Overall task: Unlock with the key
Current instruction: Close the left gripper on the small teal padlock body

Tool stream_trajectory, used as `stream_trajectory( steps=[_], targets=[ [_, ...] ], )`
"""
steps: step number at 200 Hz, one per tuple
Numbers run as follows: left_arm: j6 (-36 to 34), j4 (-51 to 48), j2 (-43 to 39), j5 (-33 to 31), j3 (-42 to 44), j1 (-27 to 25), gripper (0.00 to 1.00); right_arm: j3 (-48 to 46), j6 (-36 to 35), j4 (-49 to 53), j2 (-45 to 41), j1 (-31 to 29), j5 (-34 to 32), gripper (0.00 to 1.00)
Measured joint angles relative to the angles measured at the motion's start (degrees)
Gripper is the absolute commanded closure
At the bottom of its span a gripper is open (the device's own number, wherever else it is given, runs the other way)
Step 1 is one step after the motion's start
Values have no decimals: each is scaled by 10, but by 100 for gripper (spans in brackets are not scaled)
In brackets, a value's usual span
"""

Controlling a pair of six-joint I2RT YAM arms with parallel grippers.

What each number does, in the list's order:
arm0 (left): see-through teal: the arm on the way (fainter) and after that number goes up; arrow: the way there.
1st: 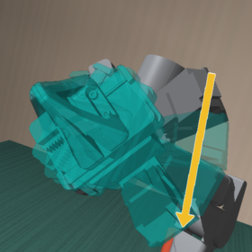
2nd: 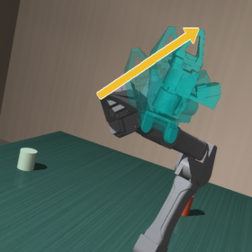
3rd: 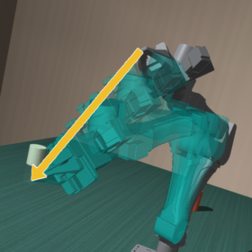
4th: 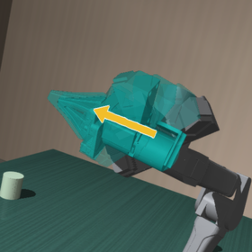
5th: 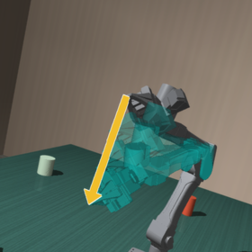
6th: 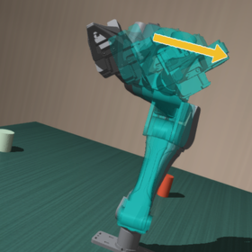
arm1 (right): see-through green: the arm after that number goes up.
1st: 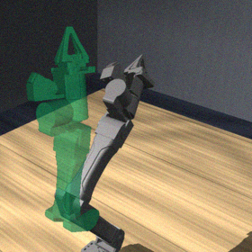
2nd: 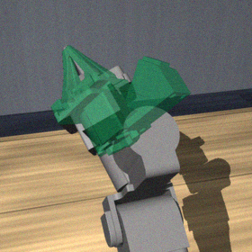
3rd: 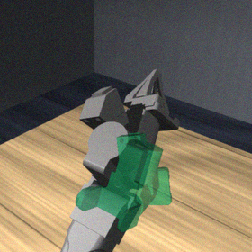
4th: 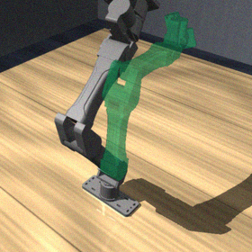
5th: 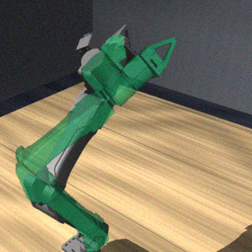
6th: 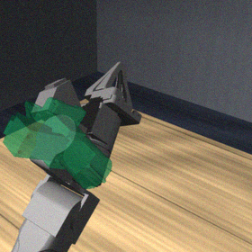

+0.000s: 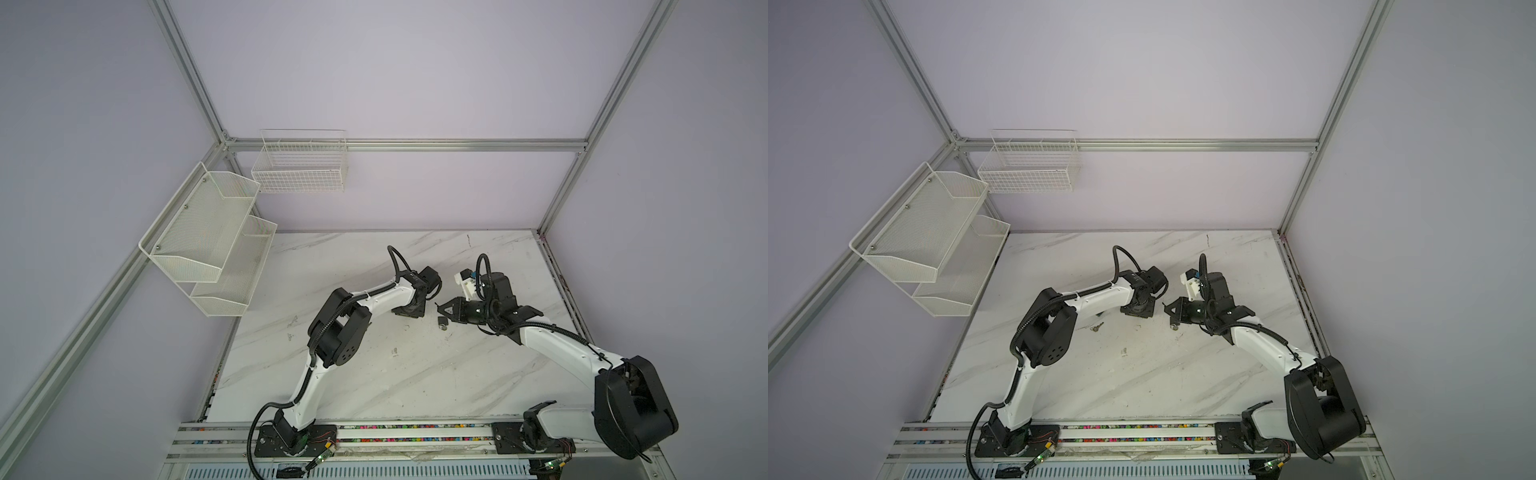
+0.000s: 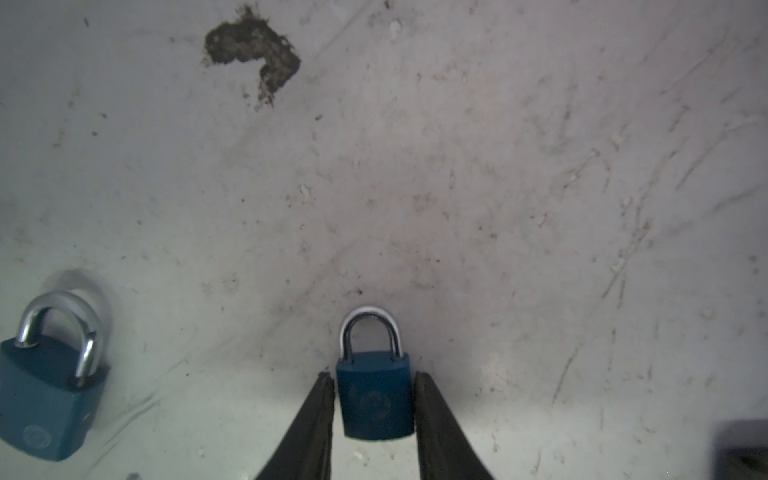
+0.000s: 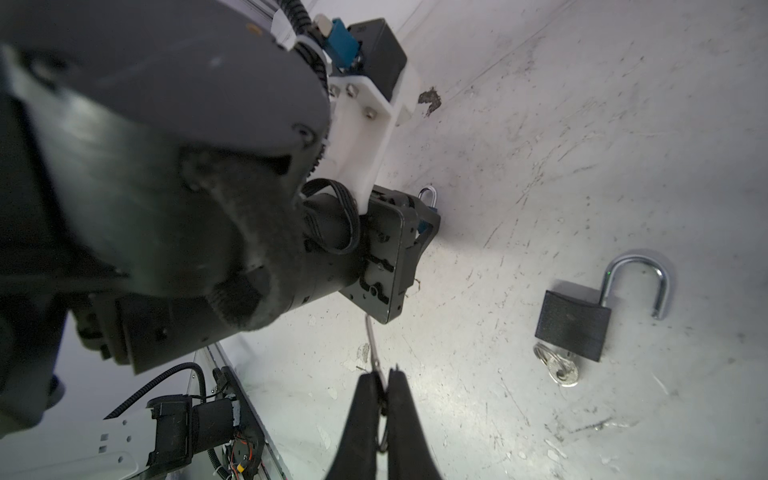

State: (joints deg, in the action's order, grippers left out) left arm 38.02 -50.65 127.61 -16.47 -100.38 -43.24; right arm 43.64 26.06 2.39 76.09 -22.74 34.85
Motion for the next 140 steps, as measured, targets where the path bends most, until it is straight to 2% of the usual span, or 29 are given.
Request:
stream_trajectory(
  steps=[110, 140],
  targets=[
    [49, 4, -5, 23, 2, 9, 80, 0, -10, 4, 0, 2, -1, 100],
    [68, 17, -20, 28, 24, 13, 83, 9, -33, 37, 0, 2, -13, 100]
  ],
)
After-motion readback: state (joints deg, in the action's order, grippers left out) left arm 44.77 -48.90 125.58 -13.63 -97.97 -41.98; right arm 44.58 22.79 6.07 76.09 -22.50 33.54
